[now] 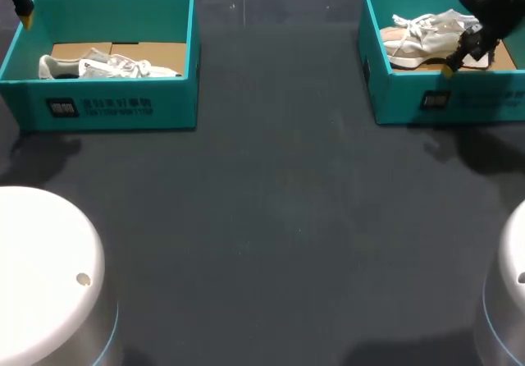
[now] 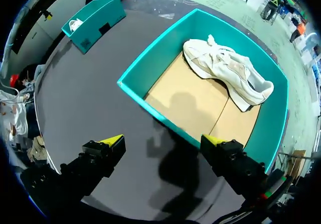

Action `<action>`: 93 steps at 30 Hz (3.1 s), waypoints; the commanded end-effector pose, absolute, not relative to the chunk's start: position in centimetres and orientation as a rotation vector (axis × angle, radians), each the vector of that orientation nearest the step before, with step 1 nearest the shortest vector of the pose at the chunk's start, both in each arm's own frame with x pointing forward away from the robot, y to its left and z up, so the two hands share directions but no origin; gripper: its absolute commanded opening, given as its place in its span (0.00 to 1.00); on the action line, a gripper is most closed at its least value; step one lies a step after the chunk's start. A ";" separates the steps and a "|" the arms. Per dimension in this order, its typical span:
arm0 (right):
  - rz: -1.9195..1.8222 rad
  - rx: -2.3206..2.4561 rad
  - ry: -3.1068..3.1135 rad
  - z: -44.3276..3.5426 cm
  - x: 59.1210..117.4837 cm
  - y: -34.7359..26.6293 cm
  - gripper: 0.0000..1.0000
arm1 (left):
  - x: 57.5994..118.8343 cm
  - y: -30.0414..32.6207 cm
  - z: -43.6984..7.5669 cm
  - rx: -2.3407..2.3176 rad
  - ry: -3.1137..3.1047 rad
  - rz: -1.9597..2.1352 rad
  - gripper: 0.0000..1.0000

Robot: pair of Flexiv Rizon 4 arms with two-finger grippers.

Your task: Take the shoe out of the shoebox, open the shoe tongue, remove and reinsert the insole, then place the shoe into the shoebox

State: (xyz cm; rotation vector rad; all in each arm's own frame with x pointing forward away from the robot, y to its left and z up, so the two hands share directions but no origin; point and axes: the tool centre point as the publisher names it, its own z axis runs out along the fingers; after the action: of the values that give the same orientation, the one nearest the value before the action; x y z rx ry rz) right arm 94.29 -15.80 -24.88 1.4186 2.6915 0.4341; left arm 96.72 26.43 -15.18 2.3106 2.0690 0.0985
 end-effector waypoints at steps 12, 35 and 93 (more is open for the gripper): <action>0.165 1.884 2.358 -20.3 110.1 -23.6 1.00 | 96.7 26.5 -15.1 2.313 2.068 0.102 1.00; -0.091 2.085 2.099 -23.1 114.7 -26.6 1.00 | 96.7 26.5 -15.1 2.313 2.068 0.102 1.00; -0.159 2.388 1.913 -36.3 116.3 -32.0 0.77 | 96.7 26.5 -15.1 2.313 2.068 0.102 1.00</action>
State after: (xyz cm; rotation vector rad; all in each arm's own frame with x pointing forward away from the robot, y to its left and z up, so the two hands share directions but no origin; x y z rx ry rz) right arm 114.96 -31.77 -35.56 2.3681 1.8965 -0.1298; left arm 96.72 26.43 -15.17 2.3108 2.0692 0.0986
